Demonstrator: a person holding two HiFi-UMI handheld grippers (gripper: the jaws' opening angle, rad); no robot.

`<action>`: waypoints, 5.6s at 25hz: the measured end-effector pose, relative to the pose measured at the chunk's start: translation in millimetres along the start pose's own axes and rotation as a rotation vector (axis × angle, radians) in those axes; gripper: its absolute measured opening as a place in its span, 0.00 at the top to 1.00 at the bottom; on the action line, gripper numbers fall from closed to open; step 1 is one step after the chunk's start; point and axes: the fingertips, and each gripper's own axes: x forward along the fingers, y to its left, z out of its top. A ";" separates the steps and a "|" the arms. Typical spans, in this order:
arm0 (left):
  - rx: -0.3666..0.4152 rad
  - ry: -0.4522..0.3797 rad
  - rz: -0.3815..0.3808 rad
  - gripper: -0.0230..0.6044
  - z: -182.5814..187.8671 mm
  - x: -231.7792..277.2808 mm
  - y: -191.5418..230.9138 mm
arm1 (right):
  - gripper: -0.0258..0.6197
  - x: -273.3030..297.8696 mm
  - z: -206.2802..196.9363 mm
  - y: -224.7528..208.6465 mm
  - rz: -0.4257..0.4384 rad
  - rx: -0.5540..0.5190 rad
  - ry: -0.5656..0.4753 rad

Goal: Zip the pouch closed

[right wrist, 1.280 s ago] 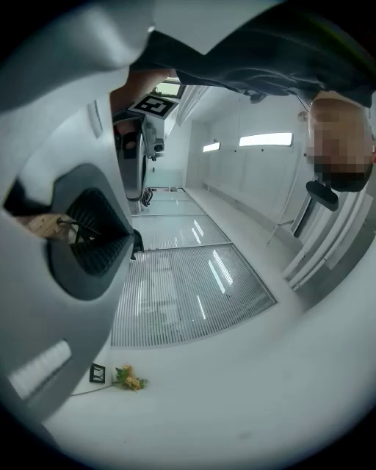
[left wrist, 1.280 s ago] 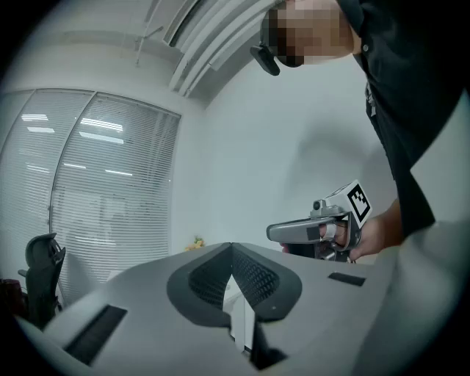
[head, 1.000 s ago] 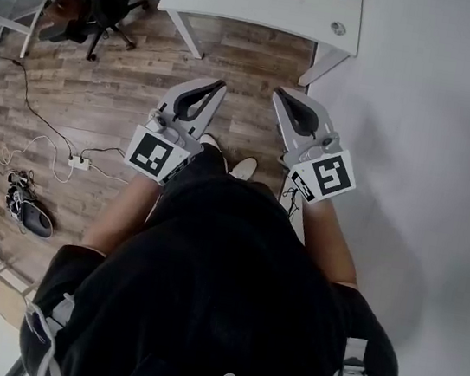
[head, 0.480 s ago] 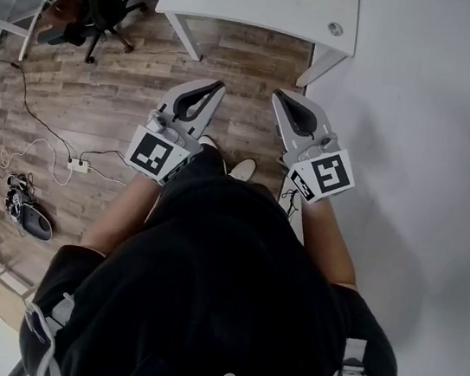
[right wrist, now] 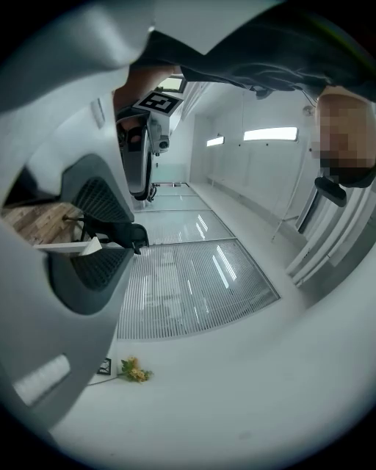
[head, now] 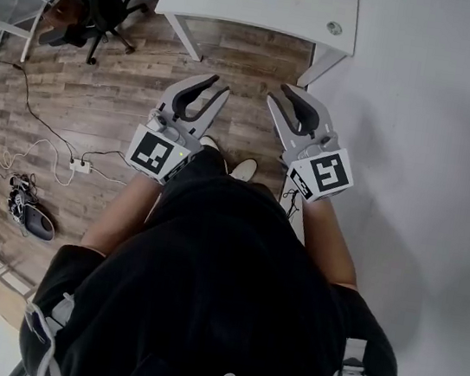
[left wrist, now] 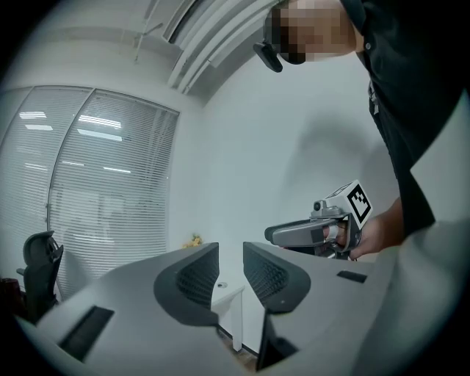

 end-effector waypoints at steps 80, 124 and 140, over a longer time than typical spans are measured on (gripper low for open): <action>-0.104 0.064 -0.043 0.55 -34.8 282.8 318.5 | 0.60 311.4 -55.8 -292.6 -0.063 0.087 0.220; -0.206 0.343 -0.102 0.56 -152.4 448.4 389.1 | 0.62 402.5 -230.3 -459.9 0.128 0.007 0.734; -0.377 0.570 -0.068 0.56 -246.5 458.4 336.8 | 0.68 381.9 -317.4 -448.0 0.413 -0.175 0.971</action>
